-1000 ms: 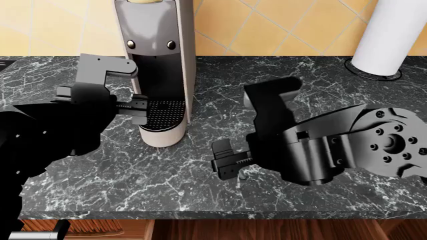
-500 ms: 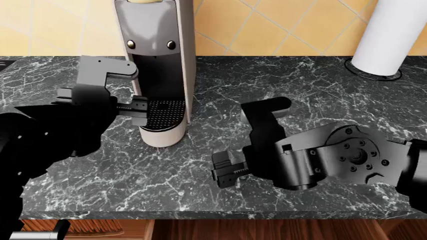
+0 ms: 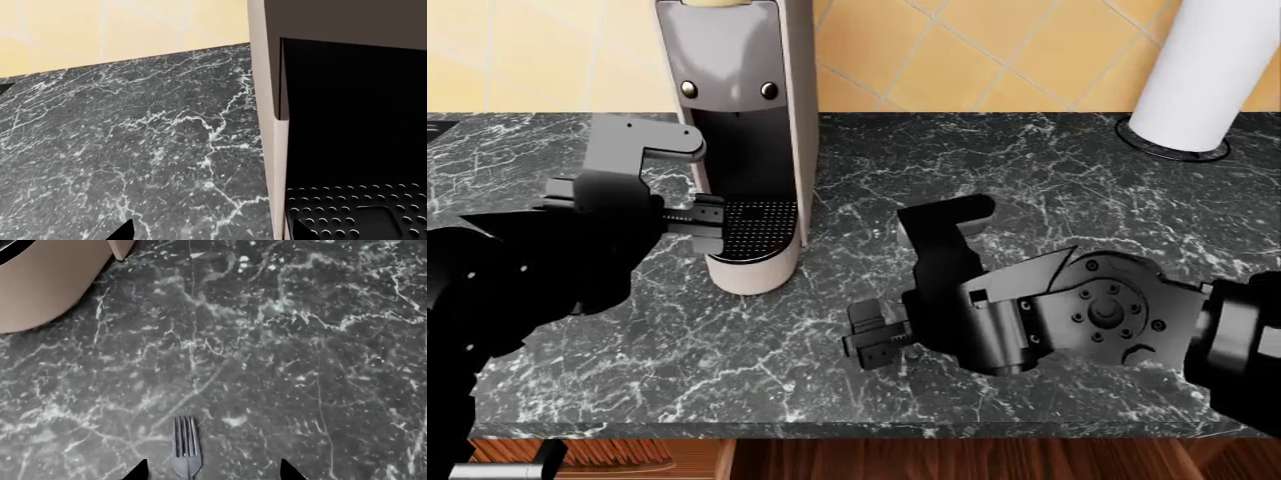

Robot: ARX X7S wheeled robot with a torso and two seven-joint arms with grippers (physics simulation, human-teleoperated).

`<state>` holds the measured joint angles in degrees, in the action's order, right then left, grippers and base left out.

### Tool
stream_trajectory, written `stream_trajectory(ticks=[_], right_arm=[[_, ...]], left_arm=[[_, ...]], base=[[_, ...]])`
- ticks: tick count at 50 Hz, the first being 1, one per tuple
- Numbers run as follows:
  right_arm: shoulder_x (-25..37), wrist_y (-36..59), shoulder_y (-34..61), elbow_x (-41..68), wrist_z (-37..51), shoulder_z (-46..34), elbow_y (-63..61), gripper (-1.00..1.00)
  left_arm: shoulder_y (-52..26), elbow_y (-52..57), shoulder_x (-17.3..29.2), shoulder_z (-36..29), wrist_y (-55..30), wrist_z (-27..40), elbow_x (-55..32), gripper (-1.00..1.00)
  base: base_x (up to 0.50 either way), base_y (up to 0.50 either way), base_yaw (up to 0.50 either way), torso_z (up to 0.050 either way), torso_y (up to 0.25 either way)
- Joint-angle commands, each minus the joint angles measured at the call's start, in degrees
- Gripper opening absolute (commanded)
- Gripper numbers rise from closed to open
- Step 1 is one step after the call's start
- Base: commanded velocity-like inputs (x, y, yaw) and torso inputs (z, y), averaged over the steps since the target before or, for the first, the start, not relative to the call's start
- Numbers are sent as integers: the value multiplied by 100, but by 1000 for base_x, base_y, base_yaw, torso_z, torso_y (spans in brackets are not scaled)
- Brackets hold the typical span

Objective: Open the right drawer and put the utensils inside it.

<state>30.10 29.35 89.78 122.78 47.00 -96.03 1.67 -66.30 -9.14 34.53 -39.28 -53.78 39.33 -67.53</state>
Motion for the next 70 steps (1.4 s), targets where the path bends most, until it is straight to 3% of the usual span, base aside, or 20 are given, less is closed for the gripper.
stream_trajectory(ticks=[1,33,34,70], right_arm=[[-331,83,-545,118,-426,-431,213,100],[-70,147,-817,313,-480,-466,18,100],[-60,150,-808,294,-495,-460,0,-100],[277,285,-336,223,-355,-163,-1000,-100]], left_arm=[[30,-64,-11,-23,52,-56,36,100],[27,-175,30,-30,104,-140,67,100],[26,-189,28,-34,111,-148,75,100],[49,-205,7,-56,133,-157,73,100]], base=[[0,0,0,0,0],[2,1,7,0,0],[0,0,0,0,0],[0,0,0,0,0]])
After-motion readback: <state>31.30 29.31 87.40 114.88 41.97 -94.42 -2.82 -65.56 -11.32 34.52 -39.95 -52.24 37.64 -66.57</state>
